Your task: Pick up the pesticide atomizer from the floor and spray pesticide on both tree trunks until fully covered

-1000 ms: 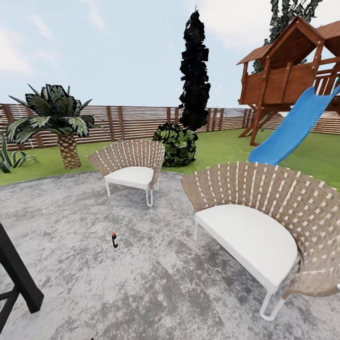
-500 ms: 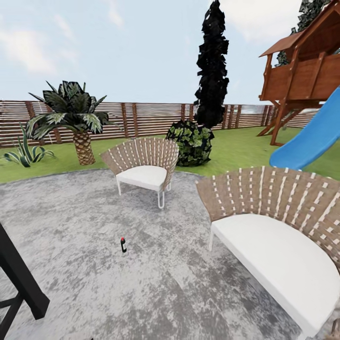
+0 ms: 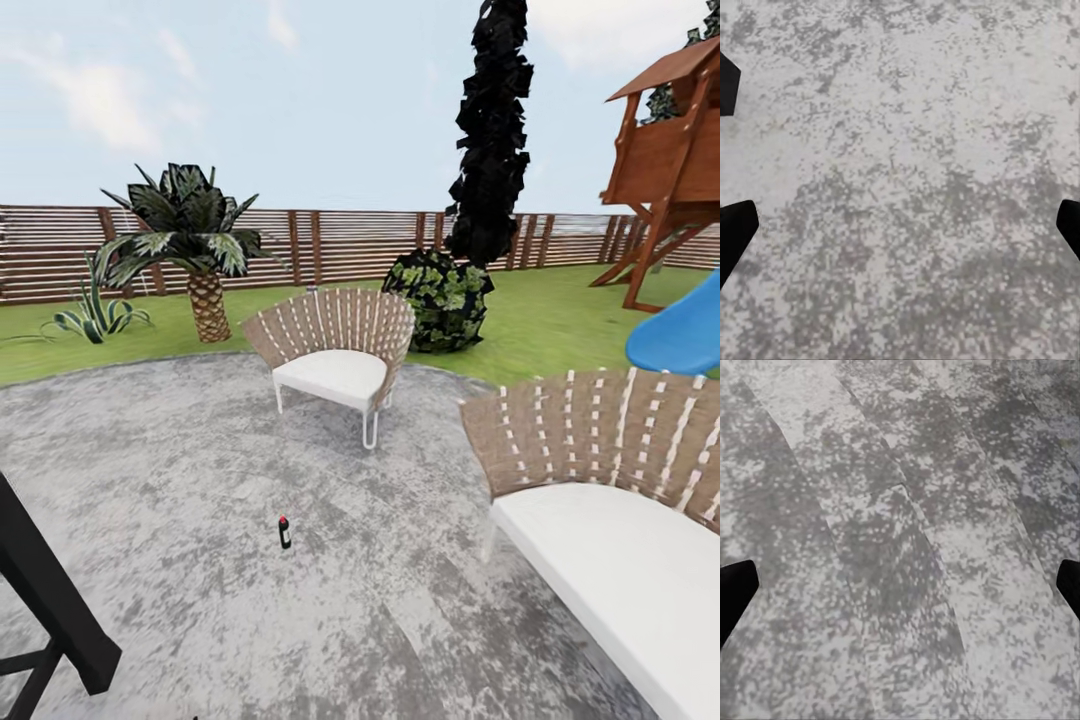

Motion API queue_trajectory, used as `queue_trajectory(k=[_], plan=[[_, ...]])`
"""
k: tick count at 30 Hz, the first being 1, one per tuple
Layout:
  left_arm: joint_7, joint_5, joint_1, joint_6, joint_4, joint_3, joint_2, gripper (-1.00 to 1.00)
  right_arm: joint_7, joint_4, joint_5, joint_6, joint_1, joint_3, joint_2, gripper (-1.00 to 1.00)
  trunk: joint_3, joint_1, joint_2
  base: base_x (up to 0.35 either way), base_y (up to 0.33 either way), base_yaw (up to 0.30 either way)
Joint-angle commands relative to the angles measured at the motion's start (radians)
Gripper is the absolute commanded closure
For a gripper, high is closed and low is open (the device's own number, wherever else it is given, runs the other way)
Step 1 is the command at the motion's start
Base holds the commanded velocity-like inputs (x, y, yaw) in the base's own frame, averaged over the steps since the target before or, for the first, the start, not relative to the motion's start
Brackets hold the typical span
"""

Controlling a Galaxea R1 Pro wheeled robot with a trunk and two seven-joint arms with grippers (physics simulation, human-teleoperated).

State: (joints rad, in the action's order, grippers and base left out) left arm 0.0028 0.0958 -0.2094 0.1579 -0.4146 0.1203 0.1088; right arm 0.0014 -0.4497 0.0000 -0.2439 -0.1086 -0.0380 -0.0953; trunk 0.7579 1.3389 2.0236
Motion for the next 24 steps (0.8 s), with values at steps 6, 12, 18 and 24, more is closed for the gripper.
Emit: queue_trajectory(k=[6,12,18,24], plan=[[0.0,0.01,-0.001,0.003,0.001,-0.002,0.0,-1.0,0.0,0.0,0.0,-0.003,0.0,-0.002,0.0,-1.0,0.008,0.0,0.0,0.339,0.111,0.174],[0.0,0.01,-0.001,0.003,0.002,-0.002,0.0,-1.0,0.004,-0.002,0.0,-0.003,0.0,-0.002,0.0,-1.0,0.01,0.0,0.0,0.339,0.107,0.027],[0.0,0.01,-0.001,0.003,0.002,-0.002,0.0,-1.0,0.005,-0.005,0.002,-0.003,0.0,0.0,-0.001,-1.0,0.01,0.0,0.0,0.339,0.047,0.0],[0.003,0.021,0.002,0.015,-0.01,-0.002,-0.011,-1.0,-0.007,-0.003,-0.007,-0.015,-0.012,-0.011,0.01,-1.0,0.01,0.0,0.0,0.226,0.001,0.0]])
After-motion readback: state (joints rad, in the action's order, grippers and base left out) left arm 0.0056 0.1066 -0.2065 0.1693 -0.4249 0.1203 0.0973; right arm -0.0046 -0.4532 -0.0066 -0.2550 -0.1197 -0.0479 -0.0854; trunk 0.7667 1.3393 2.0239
